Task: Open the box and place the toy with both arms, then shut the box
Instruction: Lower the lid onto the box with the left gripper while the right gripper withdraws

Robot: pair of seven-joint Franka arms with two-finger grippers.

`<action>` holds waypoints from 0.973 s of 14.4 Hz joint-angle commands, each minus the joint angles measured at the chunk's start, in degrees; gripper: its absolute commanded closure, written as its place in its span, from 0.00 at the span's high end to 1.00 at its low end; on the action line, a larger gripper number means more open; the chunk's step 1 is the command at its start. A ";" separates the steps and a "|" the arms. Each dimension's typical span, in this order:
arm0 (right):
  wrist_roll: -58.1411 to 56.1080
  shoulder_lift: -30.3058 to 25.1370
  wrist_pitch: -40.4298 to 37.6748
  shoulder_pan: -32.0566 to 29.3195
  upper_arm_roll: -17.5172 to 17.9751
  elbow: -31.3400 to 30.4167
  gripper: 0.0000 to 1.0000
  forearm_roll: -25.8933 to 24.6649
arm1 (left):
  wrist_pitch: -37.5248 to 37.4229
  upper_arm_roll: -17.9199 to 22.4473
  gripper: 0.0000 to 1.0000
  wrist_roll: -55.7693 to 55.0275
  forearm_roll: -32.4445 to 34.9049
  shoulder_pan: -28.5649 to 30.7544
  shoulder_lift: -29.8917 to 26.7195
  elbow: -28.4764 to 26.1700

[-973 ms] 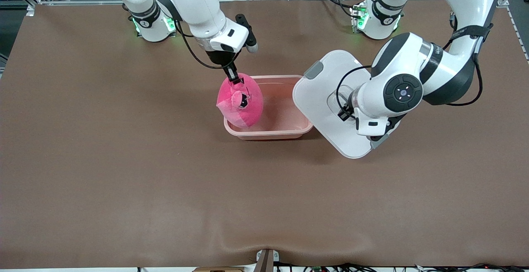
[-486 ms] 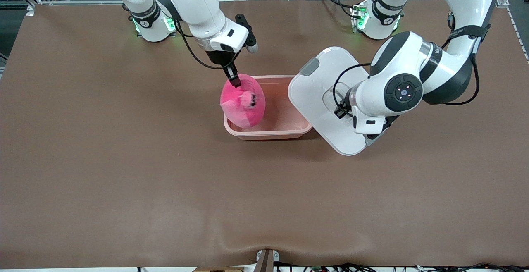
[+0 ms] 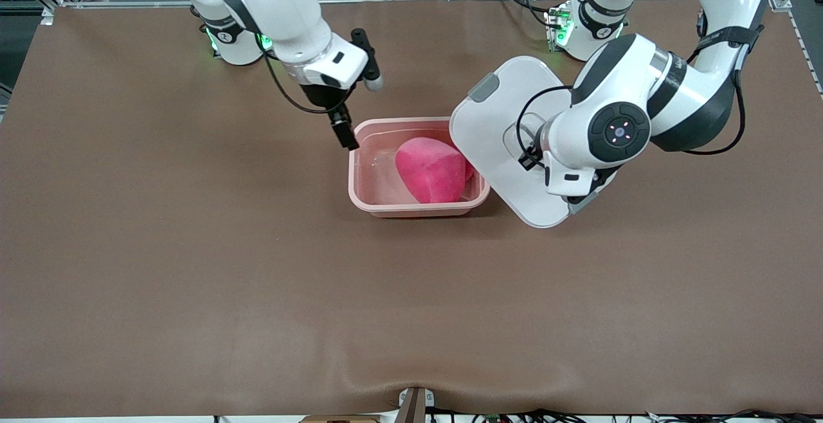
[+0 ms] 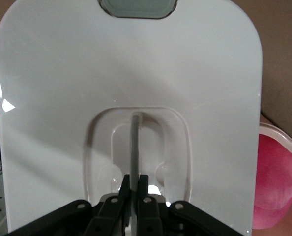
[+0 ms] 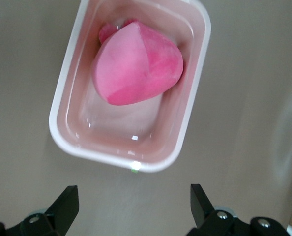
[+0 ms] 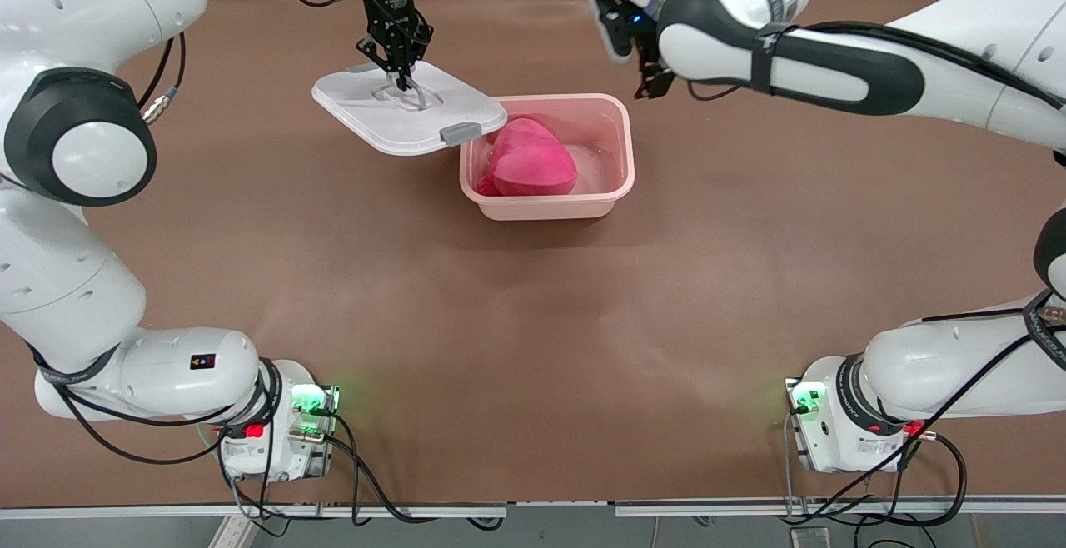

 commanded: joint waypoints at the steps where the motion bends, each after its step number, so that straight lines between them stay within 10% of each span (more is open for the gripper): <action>1: -0.14 -4.94 -3.18 -0.99 -3.82 -0.67 1.00 2.84 | -0.55 -1.13 0.00 -5.47 -2.48 -0.47 -1.09 0.09; 14: 23.82 -6.18 -10.64 -1.96 -24.38 -1.28 1.00 3.46 | 19.13 -1.22 0.00 -45.81 -3.02 -12.07 1.63 -0.17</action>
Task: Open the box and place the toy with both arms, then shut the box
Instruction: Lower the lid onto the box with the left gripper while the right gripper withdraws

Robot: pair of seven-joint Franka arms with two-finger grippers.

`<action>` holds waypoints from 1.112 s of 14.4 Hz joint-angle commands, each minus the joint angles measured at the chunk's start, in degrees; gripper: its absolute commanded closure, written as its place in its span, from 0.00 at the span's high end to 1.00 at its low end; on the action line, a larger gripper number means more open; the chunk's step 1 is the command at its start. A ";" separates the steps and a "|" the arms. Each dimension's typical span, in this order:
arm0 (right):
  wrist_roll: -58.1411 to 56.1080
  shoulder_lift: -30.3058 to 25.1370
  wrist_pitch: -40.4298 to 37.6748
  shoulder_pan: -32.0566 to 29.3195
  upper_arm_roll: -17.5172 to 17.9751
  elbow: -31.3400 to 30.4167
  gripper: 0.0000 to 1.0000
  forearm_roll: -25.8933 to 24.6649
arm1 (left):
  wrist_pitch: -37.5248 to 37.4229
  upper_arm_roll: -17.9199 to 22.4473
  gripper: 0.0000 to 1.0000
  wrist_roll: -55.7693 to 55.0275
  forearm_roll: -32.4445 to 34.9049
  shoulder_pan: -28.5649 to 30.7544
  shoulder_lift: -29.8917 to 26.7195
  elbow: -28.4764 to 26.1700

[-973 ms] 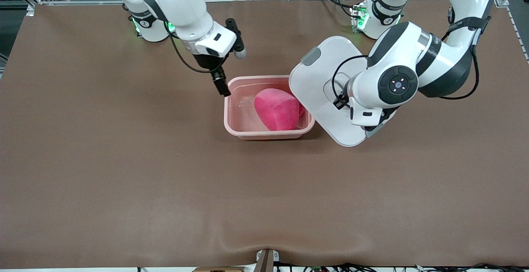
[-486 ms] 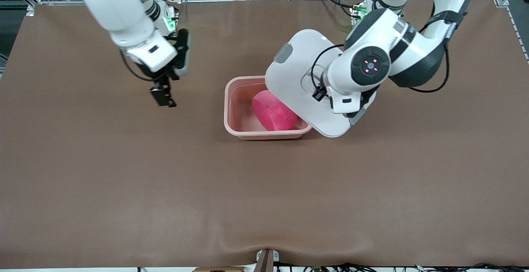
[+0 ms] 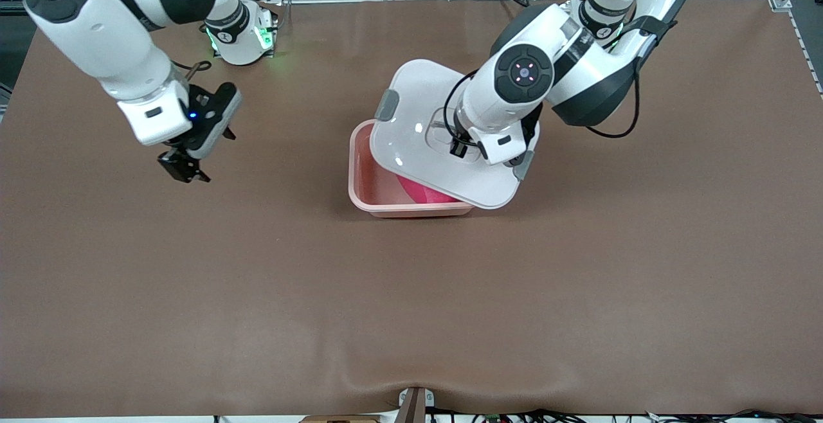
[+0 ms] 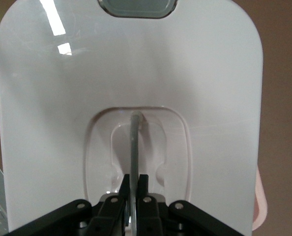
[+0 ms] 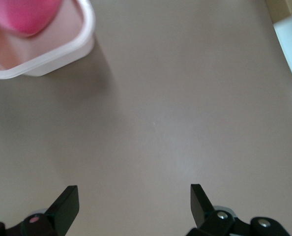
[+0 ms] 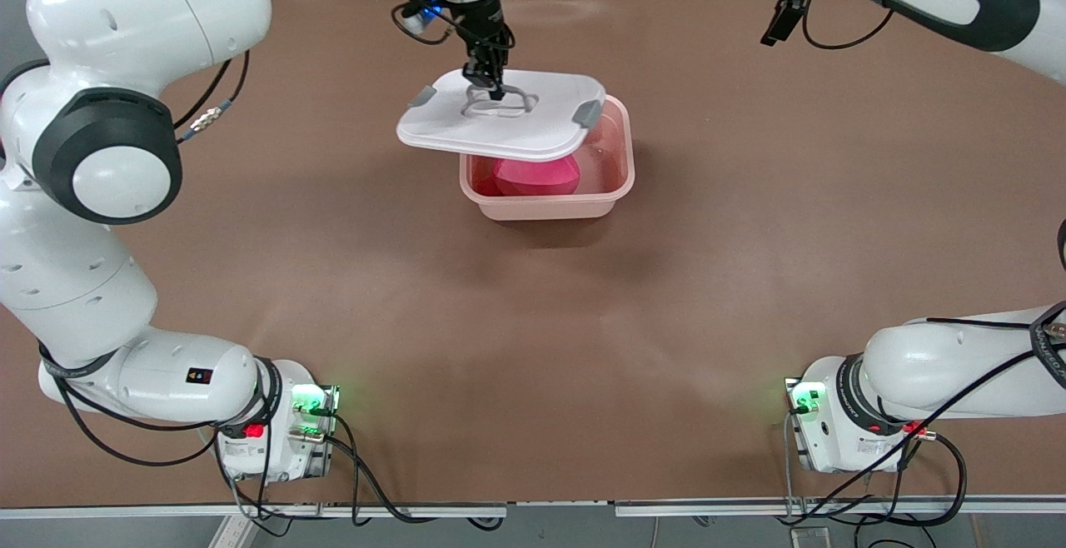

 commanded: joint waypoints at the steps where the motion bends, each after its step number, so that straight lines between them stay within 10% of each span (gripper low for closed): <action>1: 8.28 -1.04 -1.92 0.24 -4.79 -0.62 1.00 1.49 | 3.33 0.28 0.00 -7.57 0.05 -1.79 0.09 -0.09; 16: 43.99 1.16 -19.31 0.24 -14.65 12.56 1.00 -0.88 | 9.76 0.29 0.00 -32.29 21.67 -10.06 5.44 -0.10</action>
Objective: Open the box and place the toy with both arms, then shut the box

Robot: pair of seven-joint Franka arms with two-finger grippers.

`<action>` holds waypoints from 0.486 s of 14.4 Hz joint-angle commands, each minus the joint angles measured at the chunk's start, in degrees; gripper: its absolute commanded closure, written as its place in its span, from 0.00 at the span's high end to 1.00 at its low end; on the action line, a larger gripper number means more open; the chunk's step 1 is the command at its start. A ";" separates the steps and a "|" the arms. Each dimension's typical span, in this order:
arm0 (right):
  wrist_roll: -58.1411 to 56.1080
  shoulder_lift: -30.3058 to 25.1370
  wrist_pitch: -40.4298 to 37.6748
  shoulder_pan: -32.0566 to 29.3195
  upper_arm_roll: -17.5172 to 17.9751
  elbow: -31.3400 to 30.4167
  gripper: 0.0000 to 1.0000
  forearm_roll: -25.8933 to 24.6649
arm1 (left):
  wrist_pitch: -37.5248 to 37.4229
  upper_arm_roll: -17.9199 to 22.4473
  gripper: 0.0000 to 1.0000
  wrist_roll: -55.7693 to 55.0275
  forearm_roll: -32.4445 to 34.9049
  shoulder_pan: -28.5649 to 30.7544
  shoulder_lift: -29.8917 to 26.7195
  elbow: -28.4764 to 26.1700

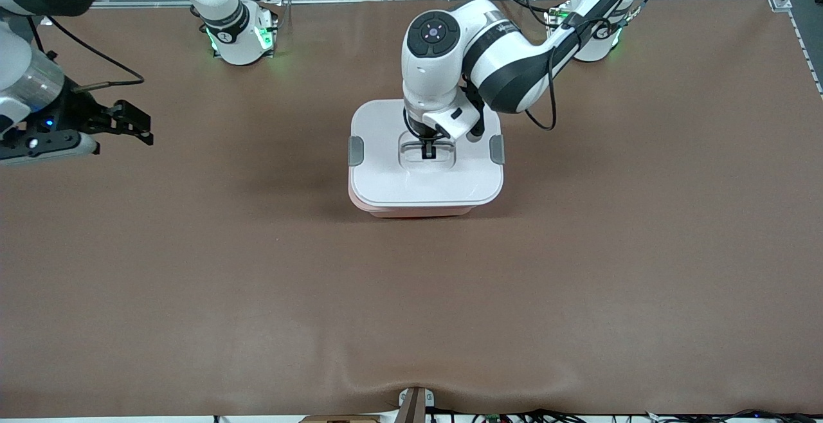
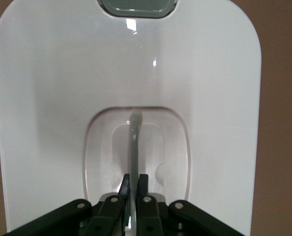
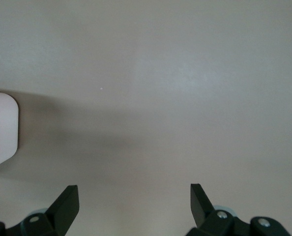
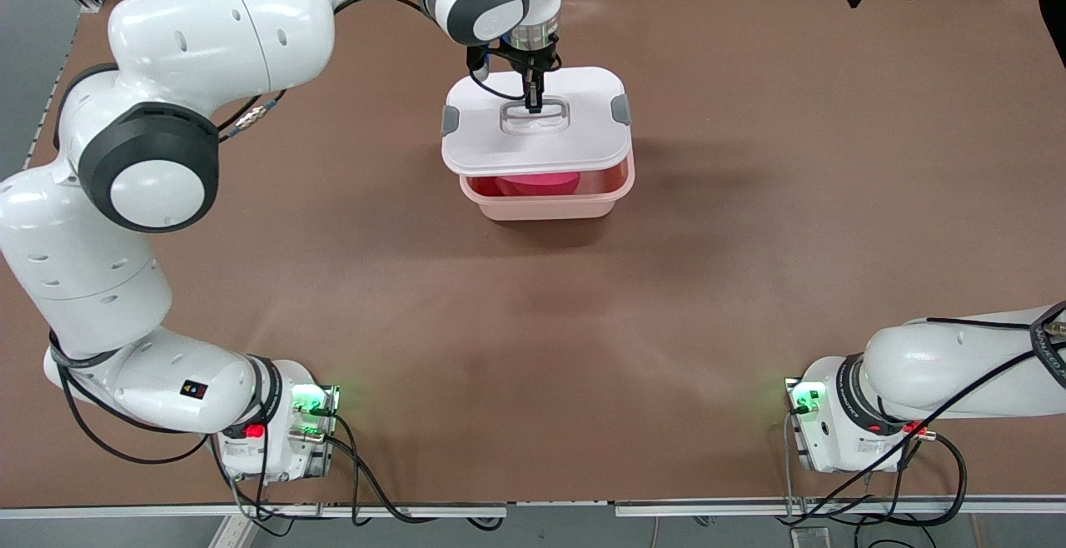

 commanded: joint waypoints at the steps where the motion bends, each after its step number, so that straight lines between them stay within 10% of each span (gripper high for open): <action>1: 1.85 1.14 -4.23 0.31 -1.54 3.63 1.00 -0.83 | 1.49 0.19 0.00 -1.72 3.55 -1.19 1.72 0.52; 7: 1.50 1.23 -5.12 0.31 -5.85 3.81 1.00 -0.74 | 3.51 0.28 0.00 -4.01 6.72 -2.33 4.19 0.70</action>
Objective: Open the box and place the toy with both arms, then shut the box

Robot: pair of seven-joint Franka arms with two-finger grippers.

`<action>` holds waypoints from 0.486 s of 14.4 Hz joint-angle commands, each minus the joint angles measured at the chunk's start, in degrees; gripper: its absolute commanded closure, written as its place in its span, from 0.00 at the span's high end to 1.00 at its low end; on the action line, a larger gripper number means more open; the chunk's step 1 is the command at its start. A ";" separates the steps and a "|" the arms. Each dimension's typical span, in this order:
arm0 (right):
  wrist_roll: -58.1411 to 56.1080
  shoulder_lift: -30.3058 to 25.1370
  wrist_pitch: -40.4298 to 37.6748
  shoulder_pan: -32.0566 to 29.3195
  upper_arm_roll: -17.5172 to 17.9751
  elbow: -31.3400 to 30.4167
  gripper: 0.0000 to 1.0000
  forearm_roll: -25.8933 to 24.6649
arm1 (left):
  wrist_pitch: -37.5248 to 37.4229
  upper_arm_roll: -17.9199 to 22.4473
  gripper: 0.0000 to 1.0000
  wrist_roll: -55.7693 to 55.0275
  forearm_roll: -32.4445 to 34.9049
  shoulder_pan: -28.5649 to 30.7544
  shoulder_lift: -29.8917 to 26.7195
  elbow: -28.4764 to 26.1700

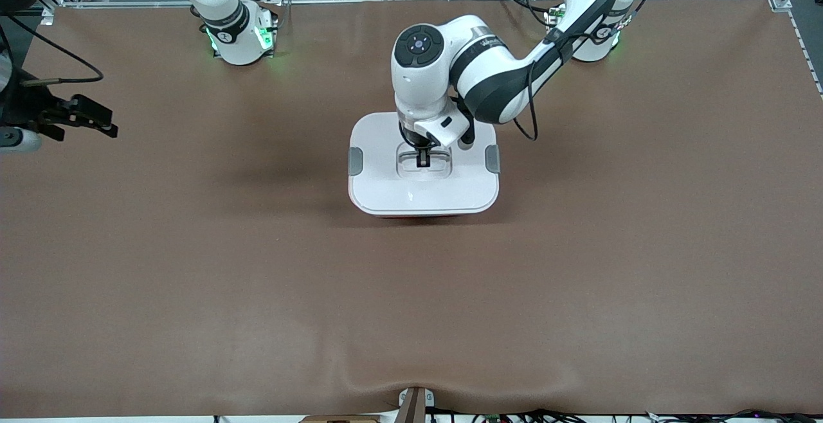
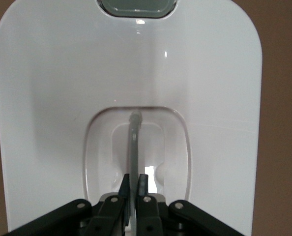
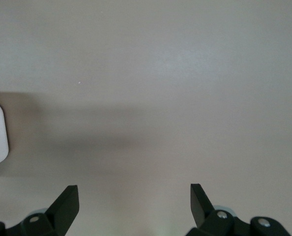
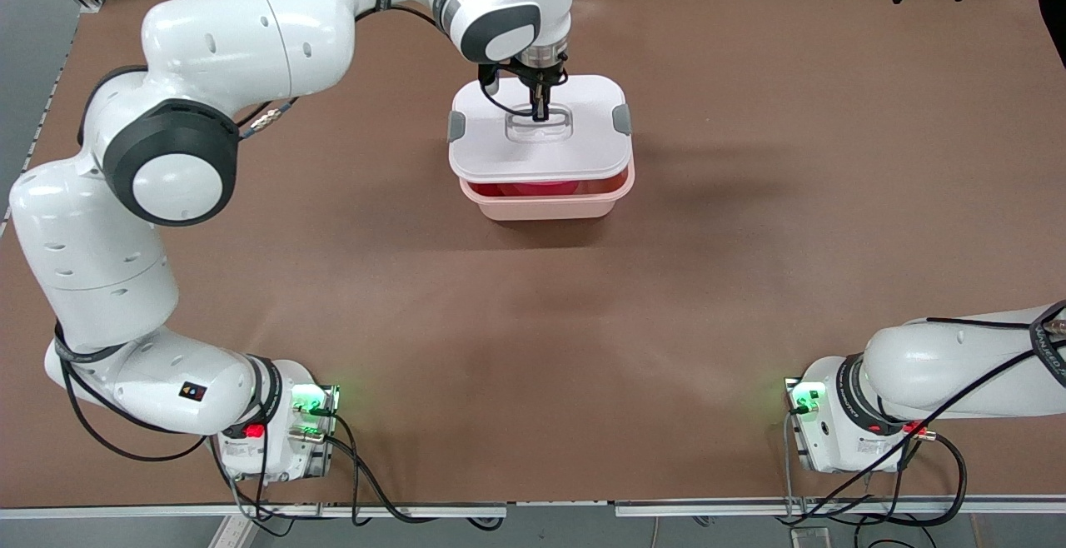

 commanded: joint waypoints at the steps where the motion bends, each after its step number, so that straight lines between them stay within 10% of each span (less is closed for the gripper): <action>1: 1.03 0.80 -0.92 0.34 -0.07 1.76 1.00 -0.61 | 1.10 0.23 0.00 -1.06 2.60 -0.96 0.45 0.70; 7: 1.30 1.77 0.05 0.43 -0.24 1.85 1.00 -0.70 | 1.46 0.23 0.00 -0.97 2.61 -1.13 1.24 0.53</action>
